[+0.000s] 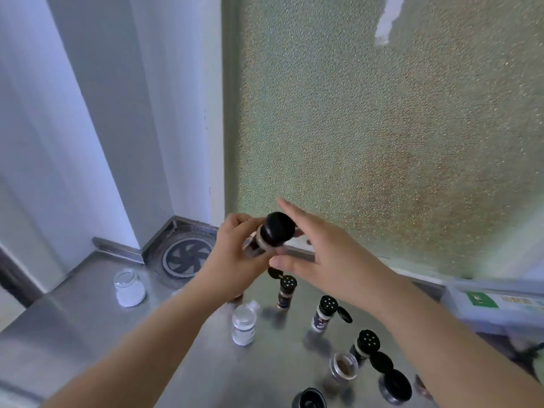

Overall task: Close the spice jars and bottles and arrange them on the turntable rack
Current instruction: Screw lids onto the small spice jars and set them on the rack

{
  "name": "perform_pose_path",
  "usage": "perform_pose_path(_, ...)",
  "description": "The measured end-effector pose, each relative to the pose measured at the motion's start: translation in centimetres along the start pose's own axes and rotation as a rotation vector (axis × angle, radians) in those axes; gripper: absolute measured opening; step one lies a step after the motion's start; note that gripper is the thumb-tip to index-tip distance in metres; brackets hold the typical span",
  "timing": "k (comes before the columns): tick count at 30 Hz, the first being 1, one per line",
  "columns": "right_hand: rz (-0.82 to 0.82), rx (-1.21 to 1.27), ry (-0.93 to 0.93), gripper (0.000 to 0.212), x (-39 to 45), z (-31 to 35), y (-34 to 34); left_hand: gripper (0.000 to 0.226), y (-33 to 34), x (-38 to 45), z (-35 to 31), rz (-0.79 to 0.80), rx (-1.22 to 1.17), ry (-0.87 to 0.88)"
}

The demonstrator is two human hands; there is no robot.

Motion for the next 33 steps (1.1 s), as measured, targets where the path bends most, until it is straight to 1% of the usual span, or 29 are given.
perform_pose_path(3,0.024,0.027,0.016,0.081,1.3,-0.3,2.0,0.027,-5.4,0.4,5.7,-0.149,-0.068,-0.236)
perform_pose_path(6,0.026,0.042,0.097,0.075,2.2,-2.7,3.6,0.026,-10.1,0.8,11.3,-0.236,-0.02,-0.376)
perform_pose_path(9,0.077,0.02,0.188,0.067,2.6,-5.2,6.1,0.02,-12.5,1.4,17.0,-0.25,0.112,-0.484)
perform_pose_path(11,0.106,0.006,0.244,0.064,2.6,-6.7,7.8,0.024,-12.8,2.0,20.7,-0.215,0.175,-0.541)
perform_pose_path(15,0.133,-0.024,0.326,0.057,2.7,-9.3,10.3,0.029,-11.3,3.0,26.0,-0.107,0.286,-0.57)
perform_pose_path(18,0.178,-0.032,0.39,0.053,2.6,-11.3,12.1,0.033,-9.8,3.5,28.5,-0.065,0.323,-0.582)
perform_pose_path(21,0.183,0.022,0.442,0.051,2.4,-12.9,13.5,0.034,-8.9,3.6,30.6,-0.028,0.346,-0.626)
perform_pose_path(24,0.204,0.013,0.478,0.049,2.0,-14.3,14.6,0.038,-8.5,3.3,32.0,0.004,0.367,-0.669)
perform_pose_path(29,0.196,-0.056,0.488,0.052,2.4,-15.4,15.7,0.041,-7.6,3.3,32.5,0.052,0.378,-0.695)
perform_pose_path(31,0.18,-0.115,0.491,0.055,3.1,-16.0,15.8,0.054,-7.3,3.4,32.2,0.089,0.41,-0.684)
perform_pose_path(33,0.159,-0.199,0.496,0.057,3.9,-16.9,15.9,0.07,-7.3,3.9,30.9,0.094,0.506,-0.62)
Point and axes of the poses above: each hand's wrist, its own x-axis towards the middle knuckle, its own y-axis out of the palm, z = x × y, the point moved 10 cm from there along x, towards the middle knuckle, and after that the axes turned 2 degrees about -z, right-handed, at the moved point
